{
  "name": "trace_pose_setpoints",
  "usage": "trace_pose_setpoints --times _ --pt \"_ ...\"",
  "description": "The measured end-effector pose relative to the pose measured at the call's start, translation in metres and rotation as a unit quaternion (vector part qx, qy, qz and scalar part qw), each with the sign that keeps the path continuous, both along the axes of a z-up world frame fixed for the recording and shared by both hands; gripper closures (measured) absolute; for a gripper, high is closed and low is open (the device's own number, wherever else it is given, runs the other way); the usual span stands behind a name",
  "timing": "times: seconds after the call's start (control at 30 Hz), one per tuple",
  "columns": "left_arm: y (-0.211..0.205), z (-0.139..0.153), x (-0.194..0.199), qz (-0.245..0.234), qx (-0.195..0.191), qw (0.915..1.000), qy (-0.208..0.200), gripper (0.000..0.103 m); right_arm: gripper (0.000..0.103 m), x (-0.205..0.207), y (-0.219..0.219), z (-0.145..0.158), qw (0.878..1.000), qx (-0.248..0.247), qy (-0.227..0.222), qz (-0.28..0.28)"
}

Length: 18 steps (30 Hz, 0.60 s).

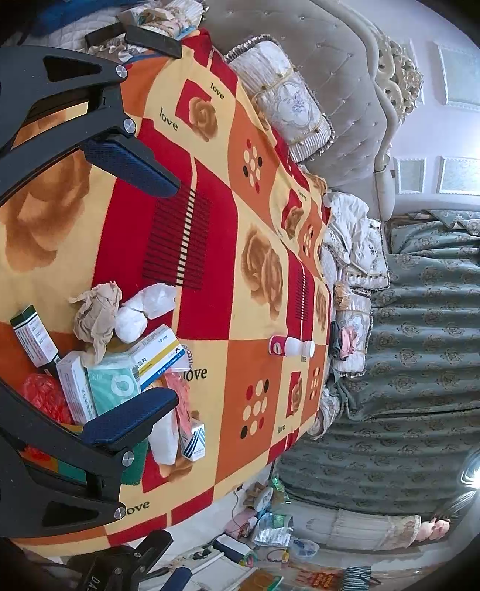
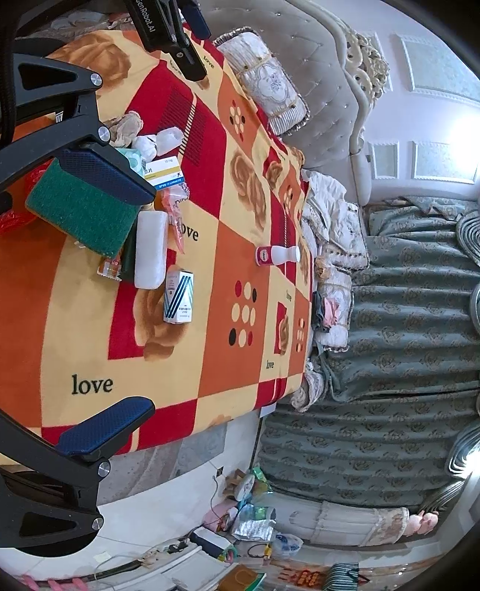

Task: Collect trash

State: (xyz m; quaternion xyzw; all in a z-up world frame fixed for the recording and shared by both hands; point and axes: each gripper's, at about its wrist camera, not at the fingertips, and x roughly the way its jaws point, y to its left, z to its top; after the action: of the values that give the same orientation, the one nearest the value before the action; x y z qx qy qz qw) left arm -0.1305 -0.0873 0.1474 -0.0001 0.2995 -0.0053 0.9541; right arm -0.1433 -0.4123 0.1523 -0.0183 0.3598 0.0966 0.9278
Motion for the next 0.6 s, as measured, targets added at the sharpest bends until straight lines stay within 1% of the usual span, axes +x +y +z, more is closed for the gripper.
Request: trace_pose_setpoints --times 0.33,0.6 --pt "0.001 -0.001 -0.001 0.001 0.001 1.0000 0.003 0.000 0.000 0.001 0.004 -0.005 1.000 0.000 0.003 0.001" --pt "0.005 -0.010 0.003 0.006 0.007 0.9998 0.016 0.000 0.000 0.001 0.007 -0.010 1.000 -0.002 0.011 0.008"
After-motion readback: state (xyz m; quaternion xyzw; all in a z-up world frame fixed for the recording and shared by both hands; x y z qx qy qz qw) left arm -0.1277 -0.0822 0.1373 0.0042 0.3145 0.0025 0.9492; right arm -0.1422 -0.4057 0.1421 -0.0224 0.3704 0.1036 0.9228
